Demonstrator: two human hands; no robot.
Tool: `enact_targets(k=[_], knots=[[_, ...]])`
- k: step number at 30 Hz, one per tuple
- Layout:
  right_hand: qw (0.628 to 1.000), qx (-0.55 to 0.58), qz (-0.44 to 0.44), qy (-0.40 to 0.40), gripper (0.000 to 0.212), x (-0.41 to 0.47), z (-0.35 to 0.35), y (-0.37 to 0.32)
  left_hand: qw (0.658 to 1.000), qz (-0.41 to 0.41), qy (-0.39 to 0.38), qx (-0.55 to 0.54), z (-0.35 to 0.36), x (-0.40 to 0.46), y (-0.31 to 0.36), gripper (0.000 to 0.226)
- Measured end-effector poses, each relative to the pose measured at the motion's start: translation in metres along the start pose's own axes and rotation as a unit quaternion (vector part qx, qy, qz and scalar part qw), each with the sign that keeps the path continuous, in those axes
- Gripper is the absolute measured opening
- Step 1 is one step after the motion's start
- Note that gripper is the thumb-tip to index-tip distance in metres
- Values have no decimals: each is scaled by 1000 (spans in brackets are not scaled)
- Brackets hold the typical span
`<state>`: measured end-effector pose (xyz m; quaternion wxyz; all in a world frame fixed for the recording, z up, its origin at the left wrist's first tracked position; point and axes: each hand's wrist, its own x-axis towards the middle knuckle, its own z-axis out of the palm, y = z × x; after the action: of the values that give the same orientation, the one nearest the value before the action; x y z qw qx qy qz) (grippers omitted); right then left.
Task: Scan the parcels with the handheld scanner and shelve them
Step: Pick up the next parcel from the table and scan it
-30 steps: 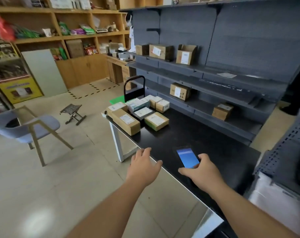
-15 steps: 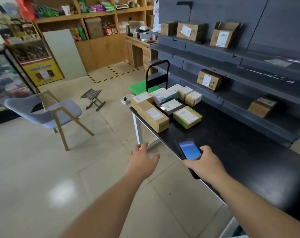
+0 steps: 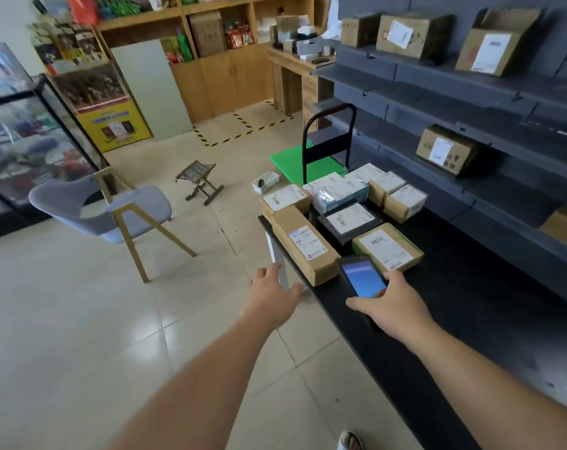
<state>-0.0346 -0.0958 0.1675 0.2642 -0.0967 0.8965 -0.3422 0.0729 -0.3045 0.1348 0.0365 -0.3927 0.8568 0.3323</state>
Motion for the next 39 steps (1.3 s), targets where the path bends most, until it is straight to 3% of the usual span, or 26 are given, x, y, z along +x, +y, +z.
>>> enact_targets(k=[11,17,21,27,32,39], knots=[[999,-15,21,-21,83,109,-2,-37,993,-88,-34,-70,7,110,8,77],[997,-21,76,-13,87,154,15,-55,979,-132,-106,-117,15,185,0,78],[994,-23,111,-6,71,176,29,-64,968,-158,-151,-124,13,231,-7,80],[989,-18,145,-3,70,199,51,-68,942,-217,-185,-176,24,279,-14,85],[986,-37,163,-21,71,218,57,-68,923,-246,-196,-224,36,301,-6,78],[983,-37,177,-16,85,246,64,-69,905,-301,-173,-246,45,329,-6,86]])
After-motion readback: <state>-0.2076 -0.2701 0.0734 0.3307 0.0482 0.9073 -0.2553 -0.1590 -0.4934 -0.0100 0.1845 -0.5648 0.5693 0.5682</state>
